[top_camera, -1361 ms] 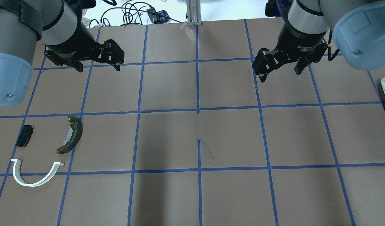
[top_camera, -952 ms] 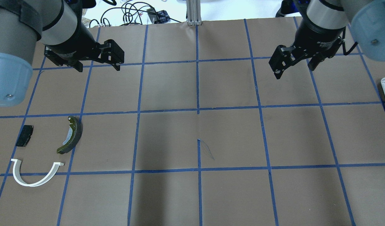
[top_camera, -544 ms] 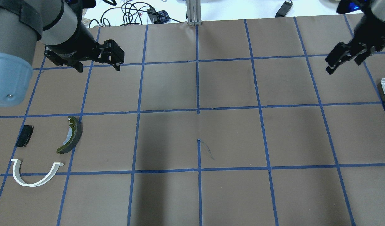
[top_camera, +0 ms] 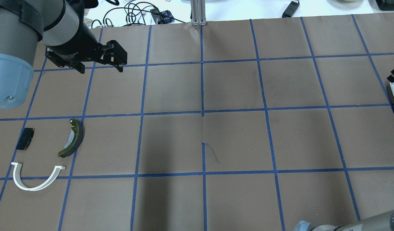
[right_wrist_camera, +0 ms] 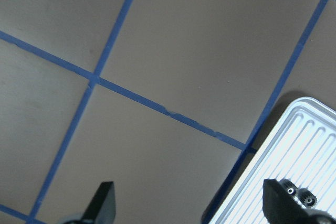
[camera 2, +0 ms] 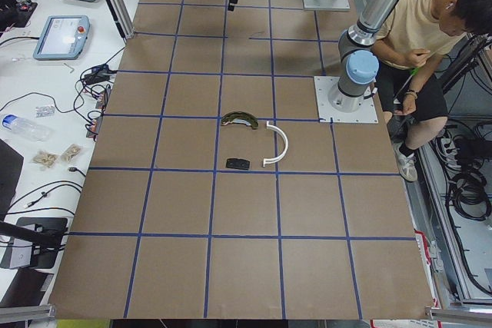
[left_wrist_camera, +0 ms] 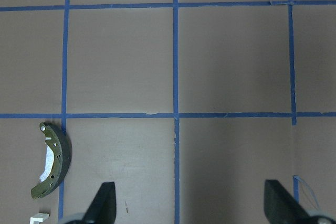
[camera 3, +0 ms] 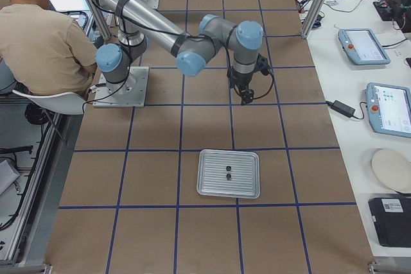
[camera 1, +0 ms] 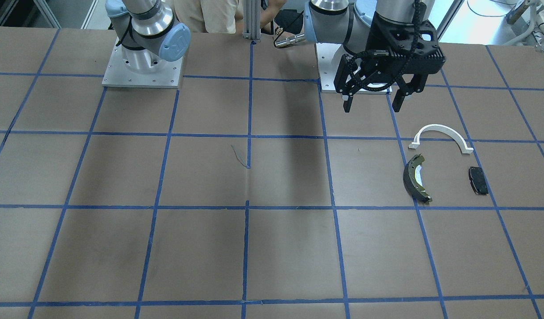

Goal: Place bearing gear from tray to pile

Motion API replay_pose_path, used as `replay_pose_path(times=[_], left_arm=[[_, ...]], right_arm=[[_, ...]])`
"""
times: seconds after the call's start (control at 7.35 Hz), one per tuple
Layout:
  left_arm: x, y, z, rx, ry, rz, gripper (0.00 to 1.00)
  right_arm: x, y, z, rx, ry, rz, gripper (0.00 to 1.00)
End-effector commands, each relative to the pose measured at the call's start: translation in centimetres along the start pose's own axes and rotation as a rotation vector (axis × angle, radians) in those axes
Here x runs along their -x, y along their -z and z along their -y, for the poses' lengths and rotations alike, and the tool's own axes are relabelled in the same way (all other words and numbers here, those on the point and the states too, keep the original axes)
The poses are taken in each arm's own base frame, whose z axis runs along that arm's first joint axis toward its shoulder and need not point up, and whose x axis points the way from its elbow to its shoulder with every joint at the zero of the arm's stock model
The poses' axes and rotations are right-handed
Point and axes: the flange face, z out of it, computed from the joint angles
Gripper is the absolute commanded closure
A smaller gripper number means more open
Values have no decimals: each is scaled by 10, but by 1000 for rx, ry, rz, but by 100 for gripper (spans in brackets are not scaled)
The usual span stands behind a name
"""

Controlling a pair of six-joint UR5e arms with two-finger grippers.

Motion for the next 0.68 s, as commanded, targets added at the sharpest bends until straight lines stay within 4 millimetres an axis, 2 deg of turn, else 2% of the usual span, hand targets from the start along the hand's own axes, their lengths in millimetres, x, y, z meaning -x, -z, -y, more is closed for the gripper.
replay_pose_path(times=[0.0, 0.27, 0.54], left_arm=[[0, 1, 0, -1, 0, 0, 0], [0, 1, 0, -1, 0, 0, 0], [0, 1, 0, -1, 0, 0, 0]], right_arm=[[-82, -73, -67, -2, 78, -1, 0], [-114, -118, -99, 8, 230, 22, 0], [-126, -142, -101, 10, 385, -6, 0]])
